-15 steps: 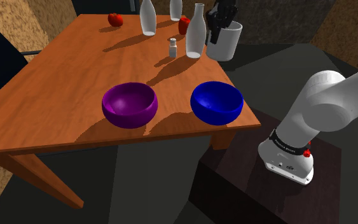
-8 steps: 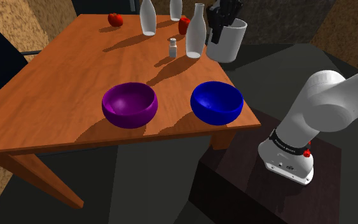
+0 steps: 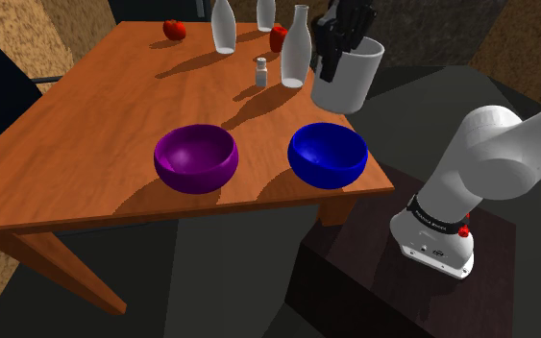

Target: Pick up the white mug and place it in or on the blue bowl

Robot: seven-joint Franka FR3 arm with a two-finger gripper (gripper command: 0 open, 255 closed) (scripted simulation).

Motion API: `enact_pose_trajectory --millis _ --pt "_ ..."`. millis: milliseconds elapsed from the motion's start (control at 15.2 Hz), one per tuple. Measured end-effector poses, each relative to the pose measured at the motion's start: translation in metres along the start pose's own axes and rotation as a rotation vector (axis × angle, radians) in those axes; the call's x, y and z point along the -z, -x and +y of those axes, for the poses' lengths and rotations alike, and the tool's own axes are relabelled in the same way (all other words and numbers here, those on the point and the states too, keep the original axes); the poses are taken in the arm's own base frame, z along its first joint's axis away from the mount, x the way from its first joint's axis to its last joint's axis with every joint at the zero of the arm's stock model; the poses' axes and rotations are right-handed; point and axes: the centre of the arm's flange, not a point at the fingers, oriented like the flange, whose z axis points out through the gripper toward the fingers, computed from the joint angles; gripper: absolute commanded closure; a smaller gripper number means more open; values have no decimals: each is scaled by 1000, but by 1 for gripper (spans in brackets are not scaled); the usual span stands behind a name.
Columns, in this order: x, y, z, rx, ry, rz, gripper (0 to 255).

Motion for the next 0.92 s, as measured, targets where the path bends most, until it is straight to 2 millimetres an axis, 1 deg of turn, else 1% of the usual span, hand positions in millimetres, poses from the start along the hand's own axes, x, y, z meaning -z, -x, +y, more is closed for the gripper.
enact_pose_trajectory --millis 198,924 --pt "-13 3 -4 -1 0 -1 255" --pt "-70 9 -4 -1 0 -1 255"
